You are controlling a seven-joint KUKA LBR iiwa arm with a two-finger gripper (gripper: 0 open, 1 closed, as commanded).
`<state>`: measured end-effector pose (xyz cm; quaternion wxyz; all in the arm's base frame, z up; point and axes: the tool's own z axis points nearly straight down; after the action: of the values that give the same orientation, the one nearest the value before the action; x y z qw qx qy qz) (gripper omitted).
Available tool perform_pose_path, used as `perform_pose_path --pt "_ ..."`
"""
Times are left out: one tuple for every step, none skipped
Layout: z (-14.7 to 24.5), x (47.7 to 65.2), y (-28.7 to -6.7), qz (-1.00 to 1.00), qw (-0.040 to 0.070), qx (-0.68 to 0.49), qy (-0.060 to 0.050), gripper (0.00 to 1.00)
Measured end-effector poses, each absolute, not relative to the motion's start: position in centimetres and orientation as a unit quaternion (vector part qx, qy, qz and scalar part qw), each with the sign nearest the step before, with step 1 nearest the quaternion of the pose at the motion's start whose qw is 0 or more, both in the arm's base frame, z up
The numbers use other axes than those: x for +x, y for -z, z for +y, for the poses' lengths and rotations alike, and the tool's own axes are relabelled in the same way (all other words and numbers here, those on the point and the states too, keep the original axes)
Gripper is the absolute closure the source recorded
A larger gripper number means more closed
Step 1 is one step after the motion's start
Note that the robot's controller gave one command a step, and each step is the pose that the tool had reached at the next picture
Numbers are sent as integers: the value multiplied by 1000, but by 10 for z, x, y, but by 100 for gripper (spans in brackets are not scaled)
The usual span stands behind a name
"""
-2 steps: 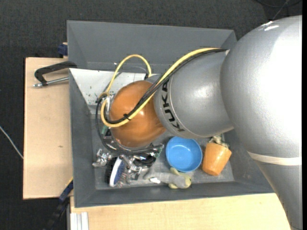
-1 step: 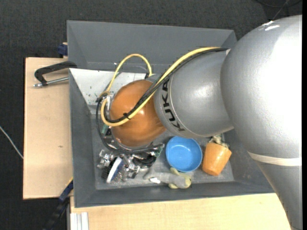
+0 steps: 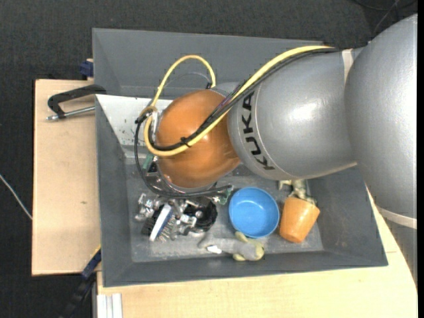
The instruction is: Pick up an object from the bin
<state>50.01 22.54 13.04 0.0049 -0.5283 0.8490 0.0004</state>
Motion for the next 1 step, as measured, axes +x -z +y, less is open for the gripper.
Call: perform_pose_path --pt "227 501 -163 849 4 -528 -1 100"
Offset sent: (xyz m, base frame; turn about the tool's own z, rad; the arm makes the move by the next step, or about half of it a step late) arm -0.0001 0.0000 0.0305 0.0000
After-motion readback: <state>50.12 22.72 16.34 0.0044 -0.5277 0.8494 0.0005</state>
